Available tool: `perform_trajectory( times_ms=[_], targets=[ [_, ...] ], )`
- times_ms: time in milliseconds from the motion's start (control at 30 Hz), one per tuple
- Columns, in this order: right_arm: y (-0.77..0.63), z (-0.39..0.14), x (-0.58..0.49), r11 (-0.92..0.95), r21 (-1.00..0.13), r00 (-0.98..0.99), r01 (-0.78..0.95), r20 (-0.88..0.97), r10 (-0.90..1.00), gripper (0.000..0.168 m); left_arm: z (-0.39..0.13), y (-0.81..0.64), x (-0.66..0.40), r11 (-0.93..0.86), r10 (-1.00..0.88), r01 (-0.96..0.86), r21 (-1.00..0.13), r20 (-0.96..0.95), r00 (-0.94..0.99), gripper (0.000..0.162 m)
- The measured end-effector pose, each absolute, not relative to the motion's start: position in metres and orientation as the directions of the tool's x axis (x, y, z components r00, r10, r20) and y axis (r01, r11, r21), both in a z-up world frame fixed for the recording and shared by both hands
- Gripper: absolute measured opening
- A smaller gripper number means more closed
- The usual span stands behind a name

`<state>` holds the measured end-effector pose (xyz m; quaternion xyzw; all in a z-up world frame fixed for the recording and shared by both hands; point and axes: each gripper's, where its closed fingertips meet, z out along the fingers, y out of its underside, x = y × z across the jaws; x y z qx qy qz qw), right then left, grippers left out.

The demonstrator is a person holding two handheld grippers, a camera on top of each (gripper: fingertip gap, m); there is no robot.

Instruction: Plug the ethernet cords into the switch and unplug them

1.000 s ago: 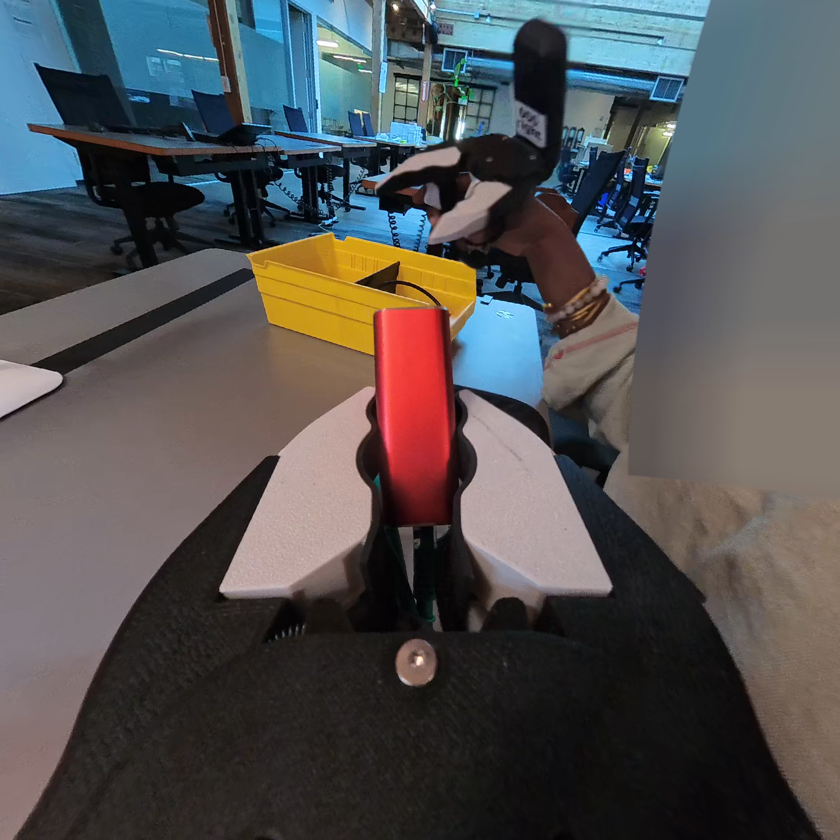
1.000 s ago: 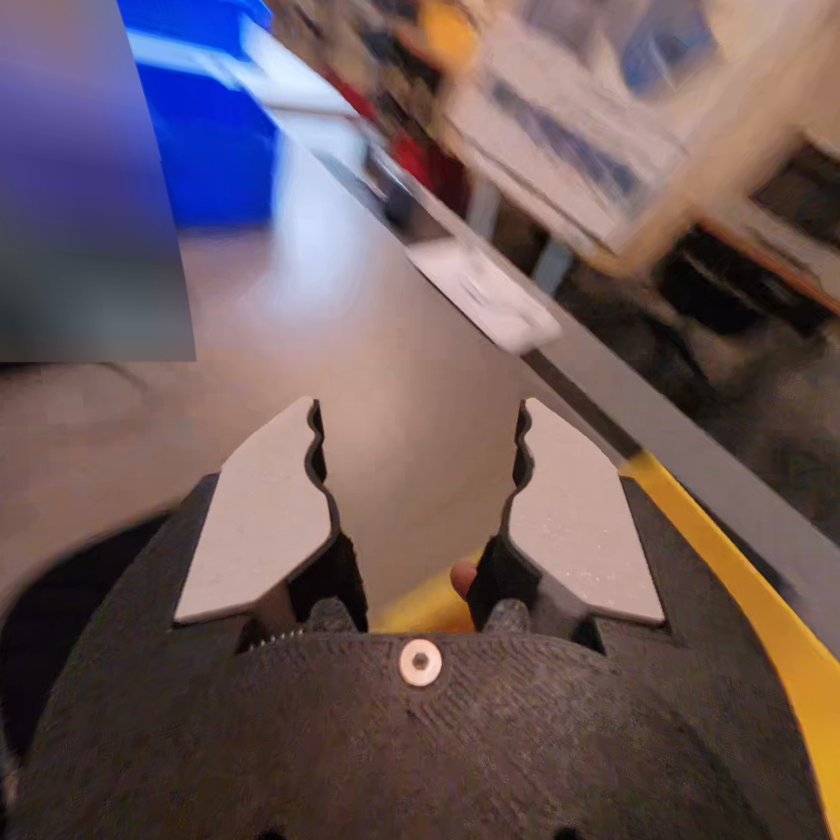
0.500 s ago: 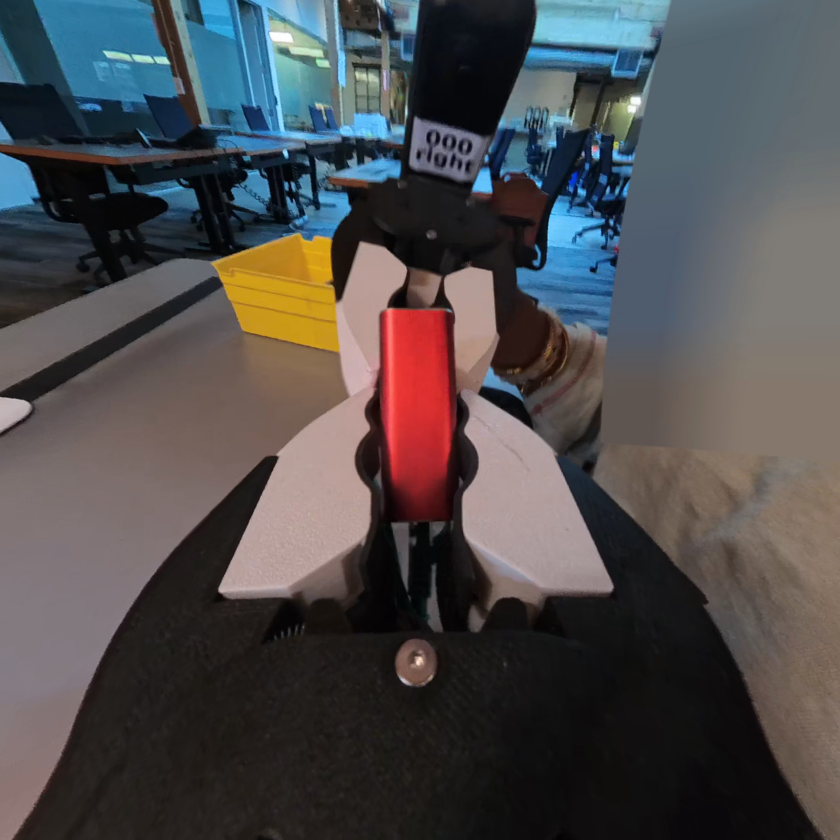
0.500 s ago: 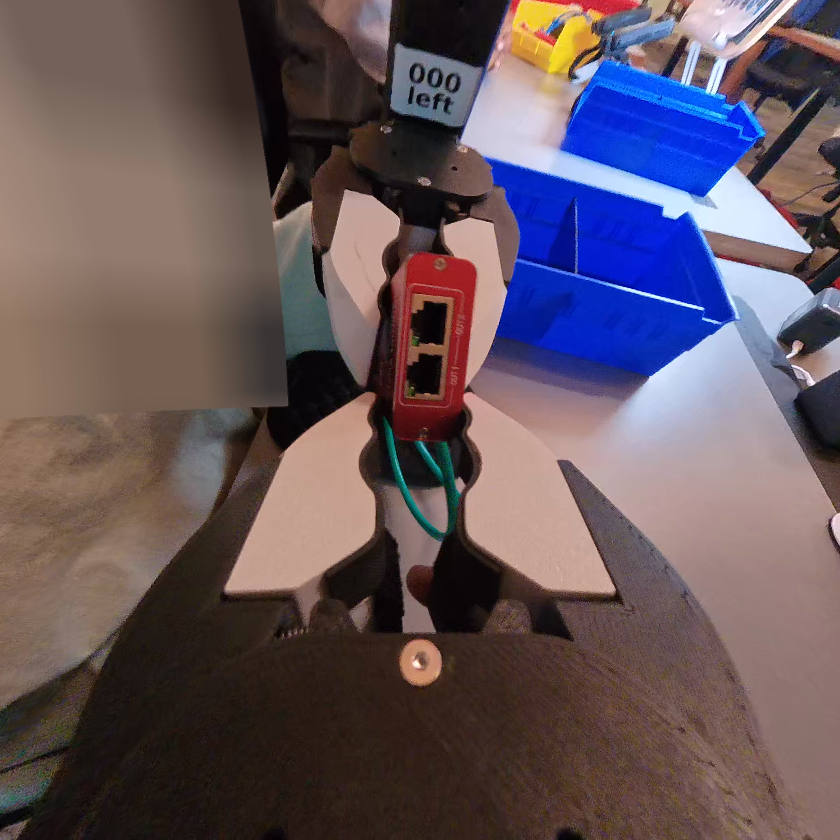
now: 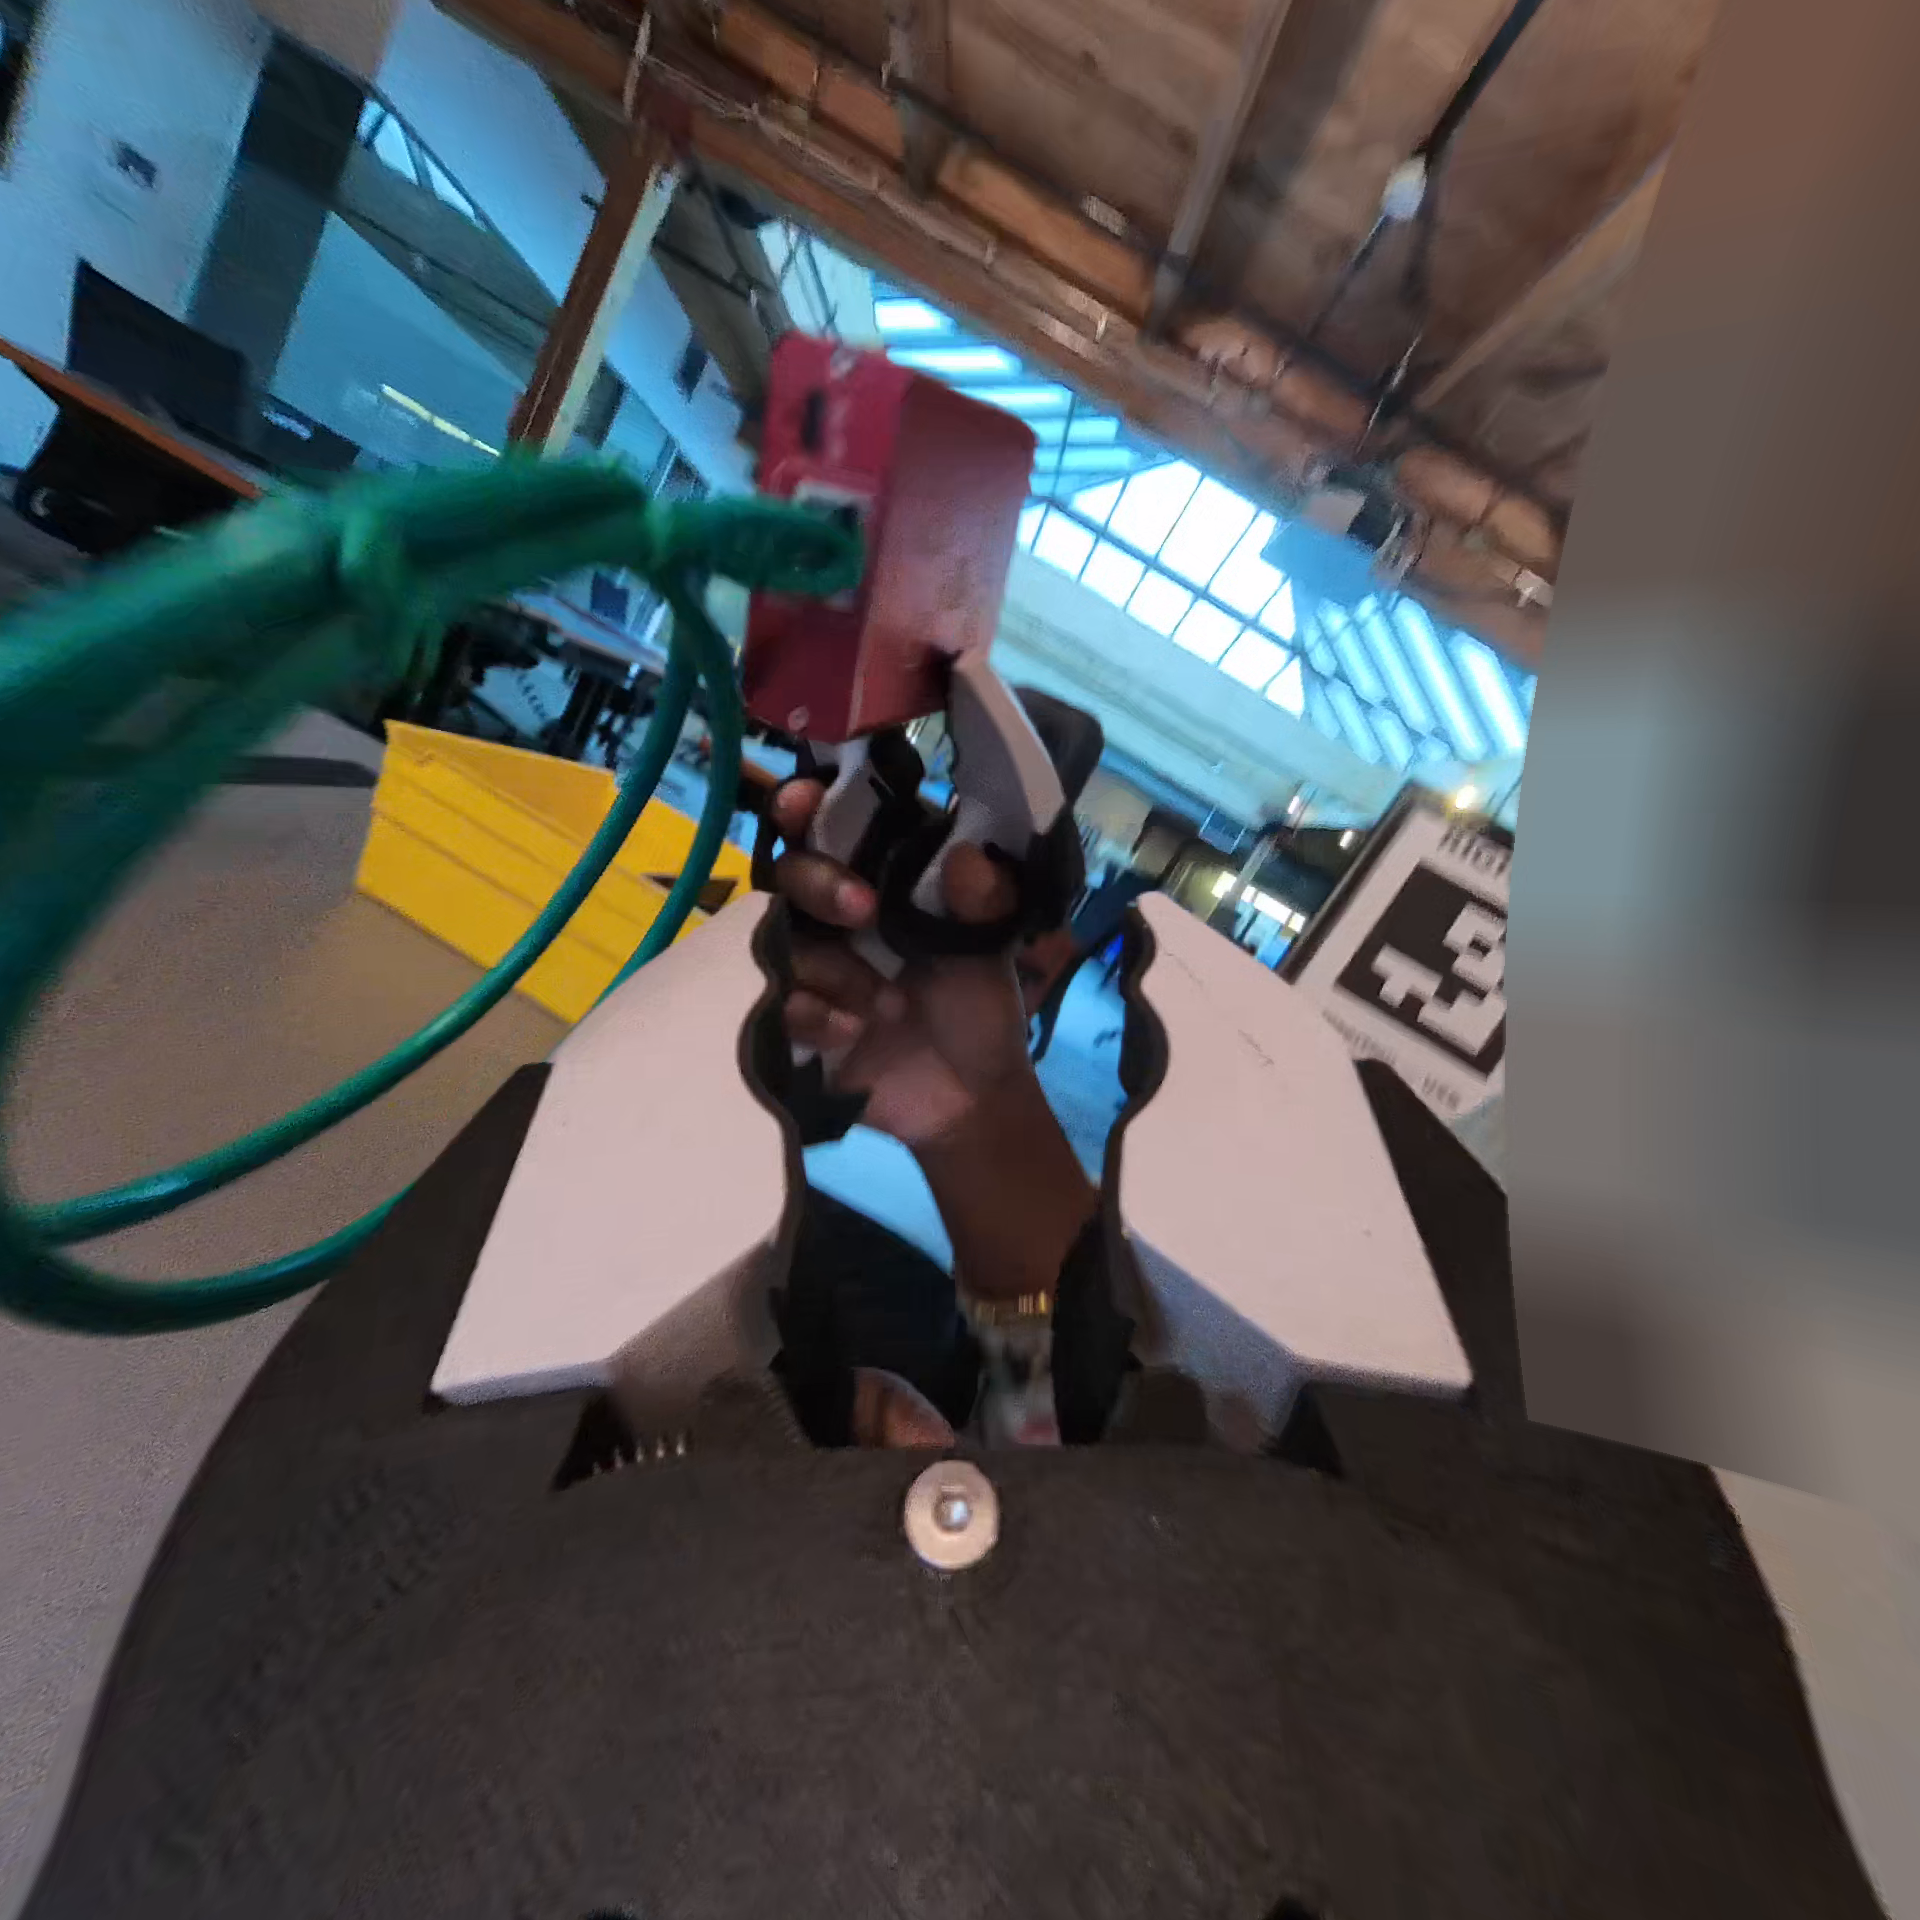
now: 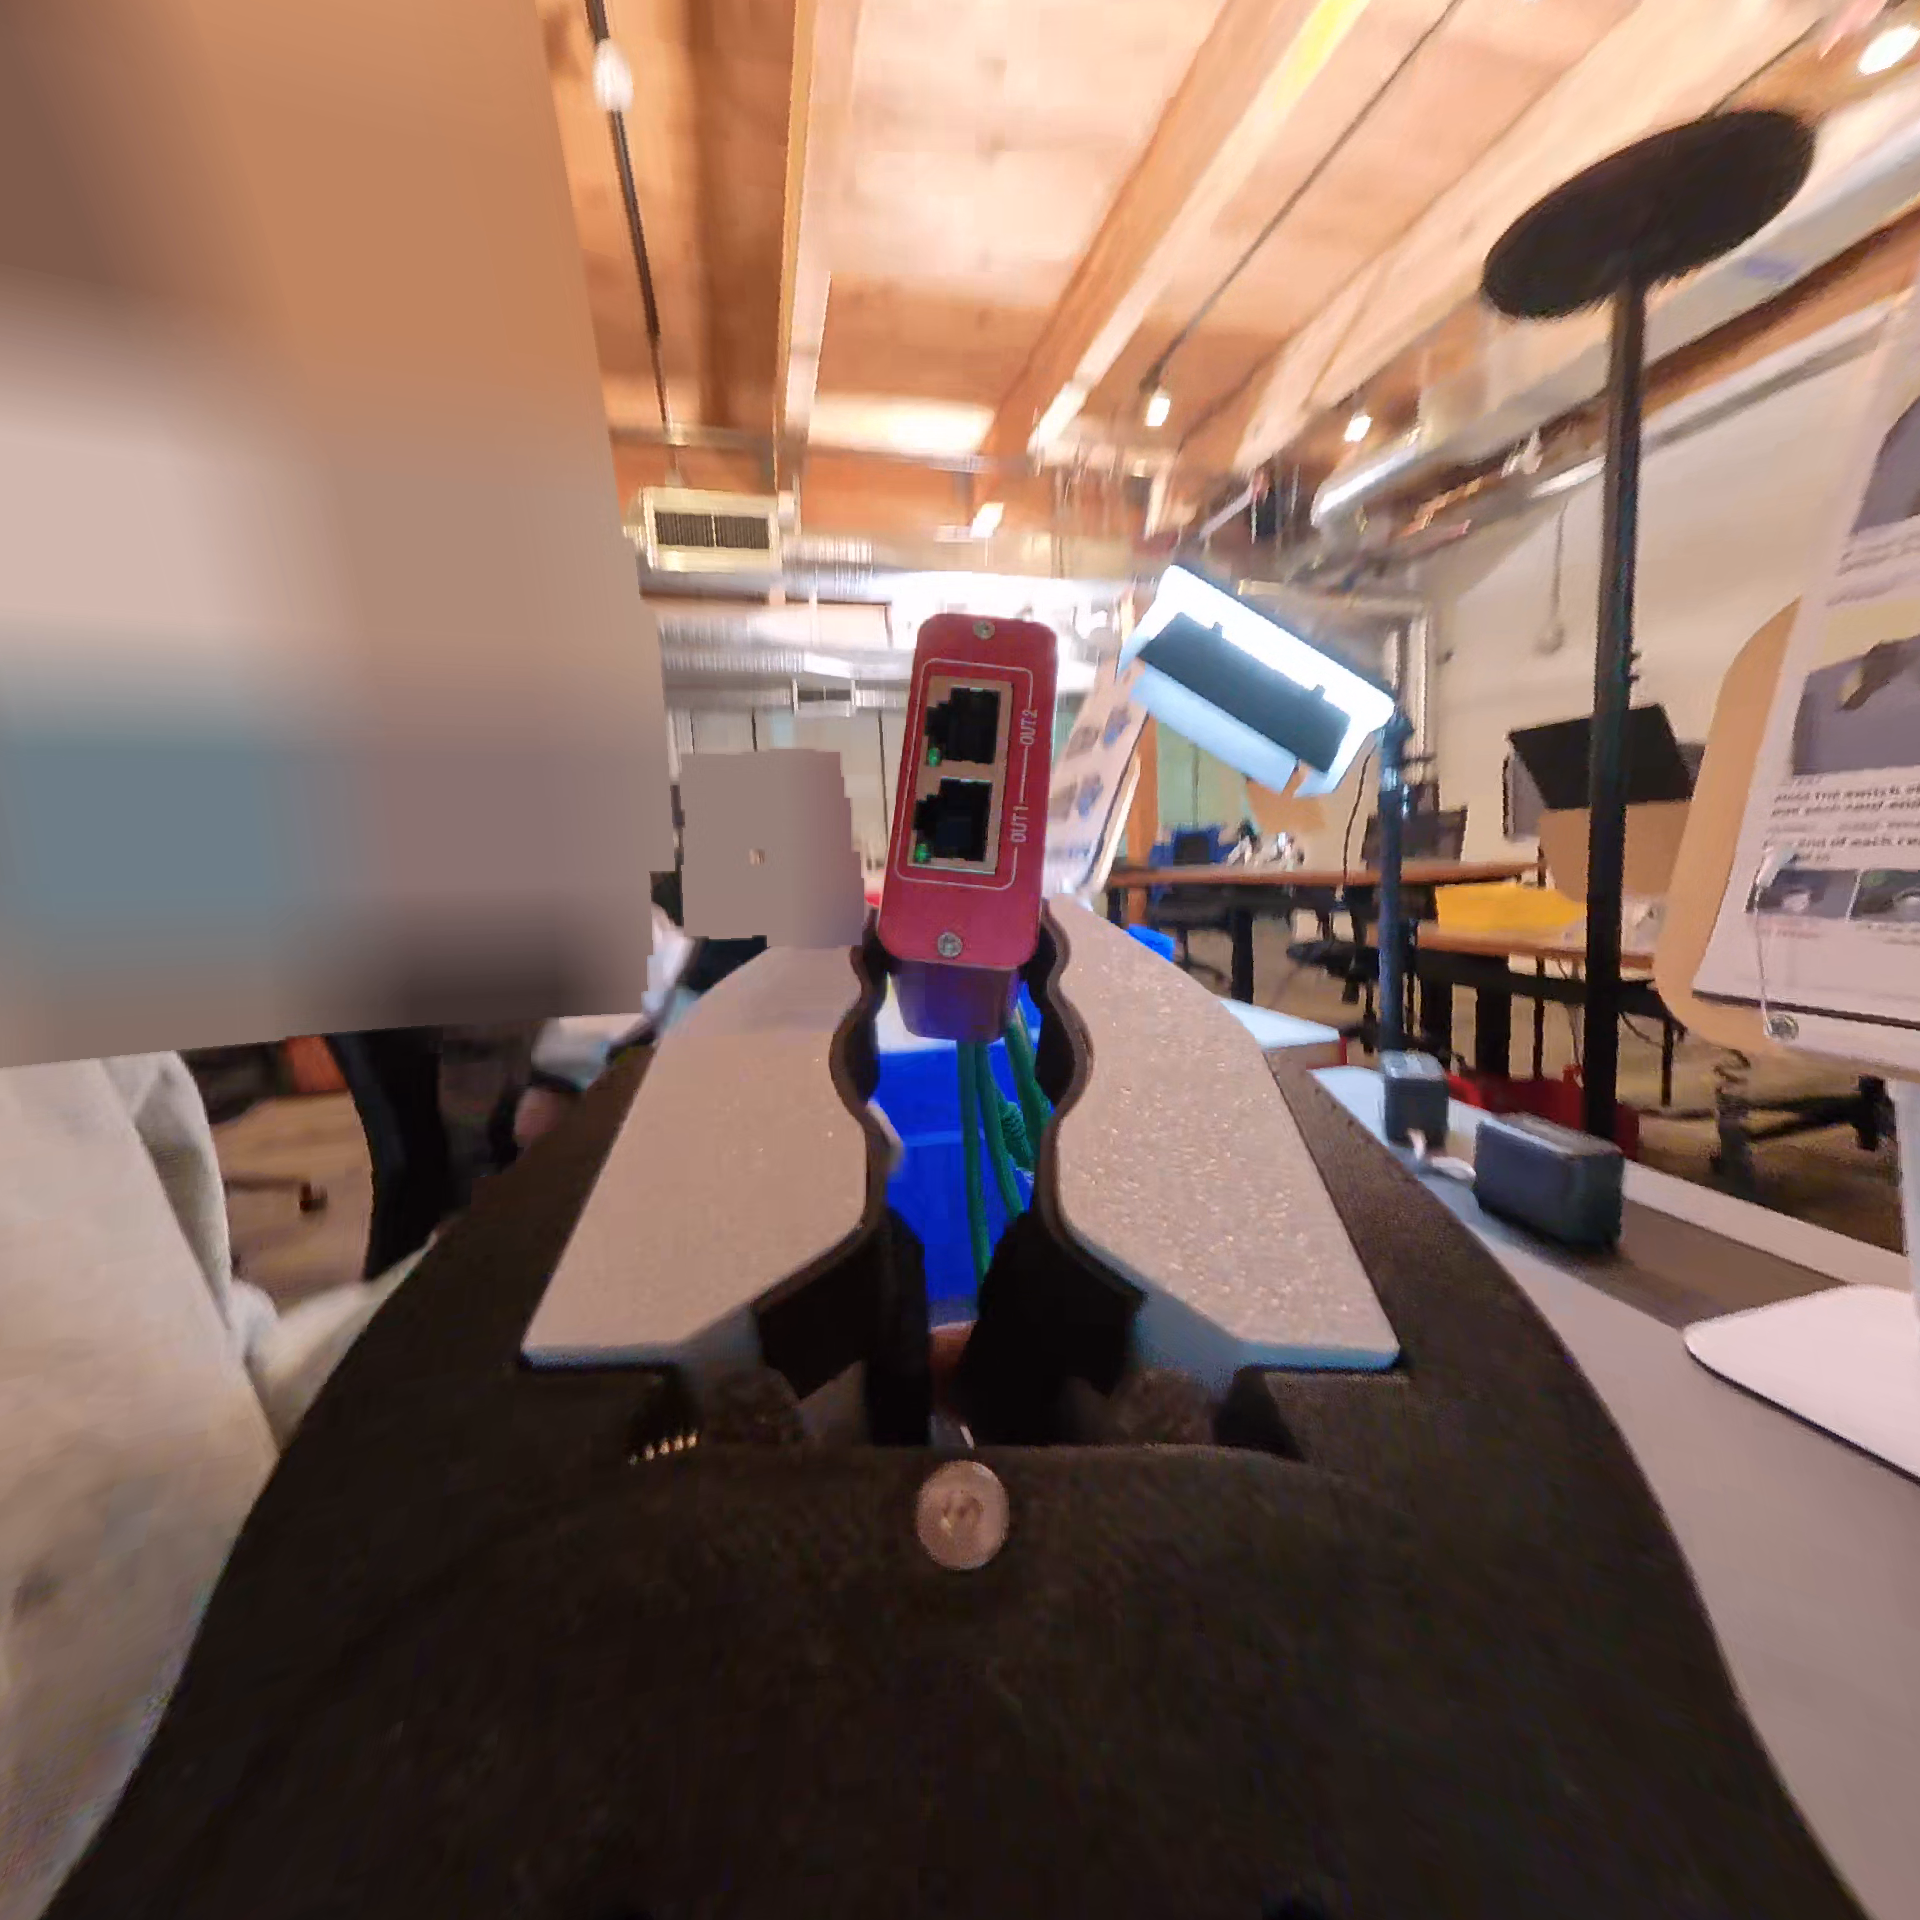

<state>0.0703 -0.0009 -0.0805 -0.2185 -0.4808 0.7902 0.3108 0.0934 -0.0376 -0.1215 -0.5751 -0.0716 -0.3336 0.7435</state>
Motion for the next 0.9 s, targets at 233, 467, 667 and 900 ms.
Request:
perform_trajectory(
  times_ms=[233,467,667,900],
  targets=[
    [-0.01,-0.079,0.08,-0.69,-0.681,-0.806,-0.245,-0.254,0.535,0.027,-0.092,-0.026,0.072,0.453,-0.425,0.65,-0.611,0.493,0.759,0.047],
    [-0.024,-0.098,0.077,-0.689,-0.697,-0.804,-0.201,-0.285,0.522,0.027,-0.101,-0.03,0.069,0.378,-0.377,0.562,-0.736,0.432,0.82,0.032],
    [-0.021,-0.143,0.073,-0.376,-0.927,-0.771,-0.01,-0.233,0.593,0.054,-0.147,-0.048,0.066,-0.076,-0.253,0.166,-0.983,0.18,0.95,0.032],
    [-0.047,-0.158,0.08,0.09,-0.996,-0.827,0.005,0.046,0.56,0.045,-0.18,-0.062,0.073,-0.384,-0.321,-0.114,-0.916,0.017,0.947,0.032]
  ],
)
